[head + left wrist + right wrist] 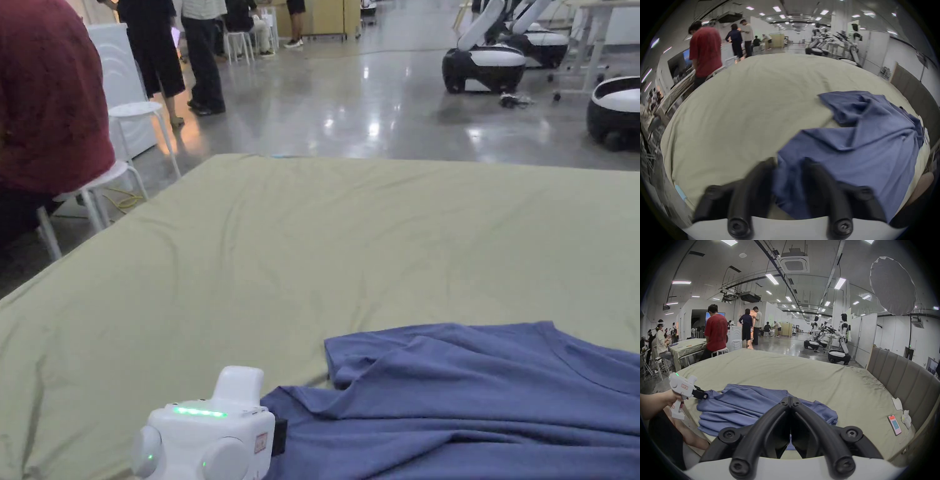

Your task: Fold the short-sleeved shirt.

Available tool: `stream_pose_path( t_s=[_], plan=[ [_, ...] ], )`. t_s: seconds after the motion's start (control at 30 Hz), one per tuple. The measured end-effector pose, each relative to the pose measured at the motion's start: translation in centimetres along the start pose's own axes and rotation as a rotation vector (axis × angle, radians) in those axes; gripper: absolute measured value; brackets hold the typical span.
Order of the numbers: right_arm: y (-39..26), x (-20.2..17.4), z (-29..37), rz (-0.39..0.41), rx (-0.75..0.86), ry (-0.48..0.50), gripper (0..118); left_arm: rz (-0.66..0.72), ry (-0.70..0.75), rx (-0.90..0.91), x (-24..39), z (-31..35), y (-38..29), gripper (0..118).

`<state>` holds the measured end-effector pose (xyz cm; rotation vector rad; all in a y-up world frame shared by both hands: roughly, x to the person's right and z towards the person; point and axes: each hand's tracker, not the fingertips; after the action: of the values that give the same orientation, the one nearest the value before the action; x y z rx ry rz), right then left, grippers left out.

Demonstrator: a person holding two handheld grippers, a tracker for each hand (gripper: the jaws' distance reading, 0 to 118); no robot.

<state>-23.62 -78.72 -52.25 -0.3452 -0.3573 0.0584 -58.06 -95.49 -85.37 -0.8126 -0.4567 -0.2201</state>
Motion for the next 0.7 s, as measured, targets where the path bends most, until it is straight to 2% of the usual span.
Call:
stream_pose_path(
  t_s=[0.03, 0.07, 0.1, 0.2, 0.3, 0.33, 0.37, 0.4, 0.43, 0.53, 0.63, 0.7],
  plan=[
    [-0.2, 0.4, -0.2, -0.002, -0.008, -0.012, 1, -0.032, -0.049, 0.011, 0.3, 0.1, -0.1, 0],
    [-0.5, 0.8, -0.3, -0.003, -0.015, -0.024, 1, 0.030, -0.207, -0.016, 0.5, 1.0, -0.1, 0],
    [-0.7, 1.2, -0.5, -0.006, -0.023, -0.032, 1, 0.070, -0.218, -0.027, 1.1, 1.3, 0.0, 0],
    [-1.4, 3.2, -1.1, -0.028, -0.053, -0.051, 1, -0.034, -0.131, 0.091, 1.9, 3.3, 0.6, 0],
    [-2.2, 5.9, -2.6, -0.004, -0.103, -0.116, 5, 0.048, -0.205, 0.135, 1.8, 5.6, 1.7, 0],
    [-2.5, 7.0, -3.6, 0.005, -0.139, -0.147, 27, 0.078, -0.234, 0.149, 1.9, 6.5, 2.1, 0],
    [-2.6, 8.0, -4.6, -0.008, -0.176, -0.175, 63, 0.092, -0.249, 0.166, 2.0, 7.0, 2.3, 0],
    [-3.0, 9.3, -5.9, -0.027, -0.238, -0.171, 103, 0.089, -0.246, 0.173, 2.1, 7.4, 2.6, 0],
    [-3.2, 10.6, -7.5, -0.066, -0.313, -0.125, 118, 0.081, -0.244, 0.171, 2.3, 7.6, 2.8, 0],
    [-4.3, 14.8, -13.0, -0.169, -0.373, -0.114, 116, 0.080, -0.256, 0.171, 2.3, 7.6, 3.3, 0],
    [-5.7, 17.4, -18.3, -0.259, -0.472, -0.090, 116, 0.067, -0.246, 0.156, 2.9, 7.1, 3.4, 0],
    [-7.3, 18.5, -21.1, -0.265, -0.535, -0.092, 112, 0.060, -0.233, 0.145, 2.9, 6.5, 3.5, 0]
  ],
)
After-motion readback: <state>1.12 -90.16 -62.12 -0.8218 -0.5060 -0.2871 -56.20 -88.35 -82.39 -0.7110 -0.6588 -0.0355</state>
